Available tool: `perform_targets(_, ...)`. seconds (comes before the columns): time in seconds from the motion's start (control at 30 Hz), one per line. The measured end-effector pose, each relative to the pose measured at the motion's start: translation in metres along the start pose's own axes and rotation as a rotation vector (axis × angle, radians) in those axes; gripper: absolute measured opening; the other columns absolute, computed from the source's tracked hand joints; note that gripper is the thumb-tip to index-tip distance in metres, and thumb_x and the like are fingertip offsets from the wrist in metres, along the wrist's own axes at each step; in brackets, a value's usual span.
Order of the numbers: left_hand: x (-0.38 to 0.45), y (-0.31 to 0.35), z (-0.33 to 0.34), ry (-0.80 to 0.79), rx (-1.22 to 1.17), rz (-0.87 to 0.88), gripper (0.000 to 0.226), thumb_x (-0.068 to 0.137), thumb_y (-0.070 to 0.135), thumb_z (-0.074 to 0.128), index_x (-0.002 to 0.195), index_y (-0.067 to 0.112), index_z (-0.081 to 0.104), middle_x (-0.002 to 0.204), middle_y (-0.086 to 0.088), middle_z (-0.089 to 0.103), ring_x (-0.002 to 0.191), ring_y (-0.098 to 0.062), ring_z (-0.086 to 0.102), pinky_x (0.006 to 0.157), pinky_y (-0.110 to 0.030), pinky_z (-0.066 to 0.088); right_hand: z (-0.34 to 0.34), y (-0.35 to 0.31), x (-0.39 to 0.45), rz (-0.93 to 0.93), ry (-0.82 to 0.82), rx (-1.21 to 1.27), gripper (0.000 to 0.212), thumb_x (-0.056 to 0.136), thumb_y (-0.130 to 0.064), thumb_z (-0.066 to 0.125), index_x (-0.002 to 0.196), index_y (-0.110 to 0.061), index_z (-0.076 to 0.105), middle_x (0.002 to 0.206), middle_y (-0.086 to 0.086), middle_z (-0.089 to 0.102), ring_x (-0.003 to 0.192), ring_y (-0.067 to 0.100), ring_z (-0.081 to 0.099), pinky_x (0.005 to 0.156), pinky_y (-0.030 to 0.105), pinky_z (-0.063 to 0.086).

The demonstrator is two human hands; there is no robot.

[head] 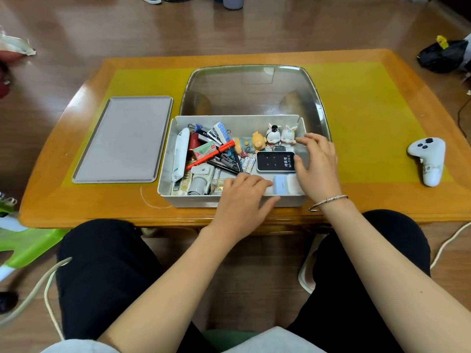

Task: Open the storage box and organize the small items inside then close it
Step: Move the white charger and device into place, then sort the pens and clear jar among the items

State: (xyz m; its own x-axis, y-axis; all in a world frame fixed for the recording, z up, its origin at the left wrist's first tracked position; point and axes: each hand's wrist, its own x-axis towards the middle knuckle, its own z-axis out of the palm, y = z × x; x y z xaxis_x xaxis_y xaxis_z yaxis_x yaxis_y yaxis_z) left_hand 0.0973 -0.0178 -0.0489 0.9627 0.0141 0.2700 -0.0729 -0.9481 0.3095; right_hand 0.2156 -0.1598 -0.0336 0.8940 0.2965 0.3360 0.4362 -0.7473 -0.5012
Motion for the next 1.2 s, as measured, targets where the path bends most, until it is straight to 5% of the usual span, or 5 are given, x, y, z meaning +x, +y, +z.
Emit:
perform_targets(0.27, -0.009, -0.069, -0.036, 0.217, 0.030, -0.372, 0.029, 0.092, 0.025, 0.057, 0.119, 0.015, 0.062, 0.127, -0.003, 0.056, 0.121, -0.024, 0.043, 0.096, -0.041, 0.033, 0.027, -0.039, -0.006, -0.225, -0.286, 0.067, 0.026, 0.087, -0.005, 0.058, 0.111, -0.011, 0.064, 0.120, 0.005, 0.057, 0.115, 0.023, 0.046, 0.102, 0.030, 0.032)
perform_targets(0.47, -0.010, -0.109, -0.046, 0.137, 0.132, -0.629, 0.047, 0.091, 0.024, 0.056, 0.136, 0.015, 0.045, 0.145, -0.011, 0.038, 0.132, -0.031, 0.033, 0.101, -0.049, 0.035, 0.041, -0.058, -0.013, -0.215, -0.426, 0.062, 0.019, 0.091, -0.021, 0.056, 0.108, -0.017, 0.064, 0.108, 0.001, 0.062, 0.097, 0.019, 0.058, 0.086, 0.035, 0.047)
perform_targets(0.7, -0.010, -0.118, -0.038, 0.086, -0.092, -0.703, 0.058, 0.098, 0.021, 0.047, 0.150, 0.020, 0.019, 0.132, -0.016, 0.048, 0.116, -0.032, 0.053, 0.084, -0.042, 0.049, 0.055, -0.081, -0.008, -0.165, -0.505, -0.051, 0.048, 0.081, -0.060, 0.057, 0.110, -0.022, 0.063, 0.107, -0.001, 0.065, 0.097, 0.018, 0.060, 0.079, 0.032, 0.050)
perform_targets(0.87, -0.011, -0.121, -0.033, 0.111, -0.089, -0.692, 0.065, 0.097, 0.018, 0.049, 0.152, 0.019, 0.014, 0.128, -0.015, 0.051, 0.113, -0.029, 0.054, 0.079, -0.038, 0.049, 0.063, -0.090, -0.006, -0.121, -0.564, -0.095, 0.060, 0.073, -0.071, 0.057, 0.108, -0.022, 0.062, 0.102, 0.000, 0.067, 0.094, 0.019, 0.062, 0.074, 0.031, 0.050)
perform_targets(1.2, -0.015, -0.107, -0.018, 0.115, -0.069, -0.694, 0.066, 0.098, 0.019, 0.045, 0.153, 0.017, 0.008, 0.129, -0.015, 0.047, 0.107, -0.029, 0.055, 0.070, -0.032, 0.040, 0.062, -0.087, -0.007, 0.010, -0.650, -0.069, 0.051, 0.073, -0.058, 0.067, 0.096, -0.012, 0.065, 0.095, 0.005, 0.068, 0.090, 0.021, 0.061, 0.079, 0.035, 0.053)
